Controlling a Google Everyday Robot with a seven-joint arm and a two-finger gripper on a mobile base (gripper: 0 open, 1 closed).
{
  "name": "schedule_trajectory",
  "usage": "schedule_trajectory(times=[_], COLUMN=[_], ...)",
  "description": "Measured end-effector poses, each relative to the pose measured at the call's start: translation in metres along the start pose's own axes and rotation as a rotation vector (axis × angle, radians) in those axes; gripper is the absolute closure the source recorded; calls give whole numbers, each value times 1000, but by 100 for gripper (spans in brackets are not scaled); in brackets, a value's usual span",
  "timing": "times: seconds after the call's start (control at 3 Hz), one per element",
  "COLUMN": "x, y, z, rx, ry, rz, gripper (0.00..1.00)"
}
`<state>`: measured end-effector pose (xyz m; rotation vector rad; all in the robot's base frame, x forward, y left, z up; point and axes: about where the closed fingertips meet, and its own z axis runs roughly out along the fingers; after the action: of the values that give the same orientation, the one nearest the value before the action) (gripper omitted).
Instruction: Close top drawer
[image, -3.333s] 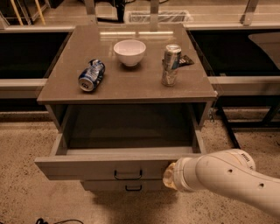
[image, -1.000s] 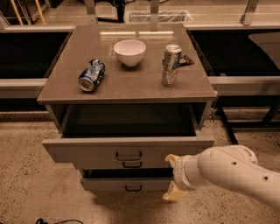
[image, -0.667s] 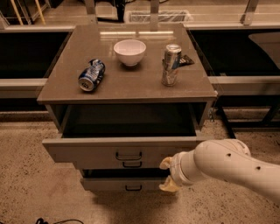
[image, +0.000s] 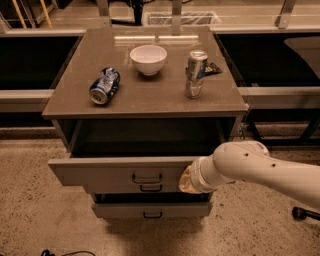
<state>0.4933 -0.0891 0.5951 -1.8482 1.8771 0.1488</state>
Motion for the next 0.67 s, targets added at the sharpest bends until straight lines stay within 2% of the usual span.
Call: schedule_trajectory(times=[0.67], x=[0], y=[-2], z=[0], rx=[2], ry=[0], rz=[0], gripper=[25])
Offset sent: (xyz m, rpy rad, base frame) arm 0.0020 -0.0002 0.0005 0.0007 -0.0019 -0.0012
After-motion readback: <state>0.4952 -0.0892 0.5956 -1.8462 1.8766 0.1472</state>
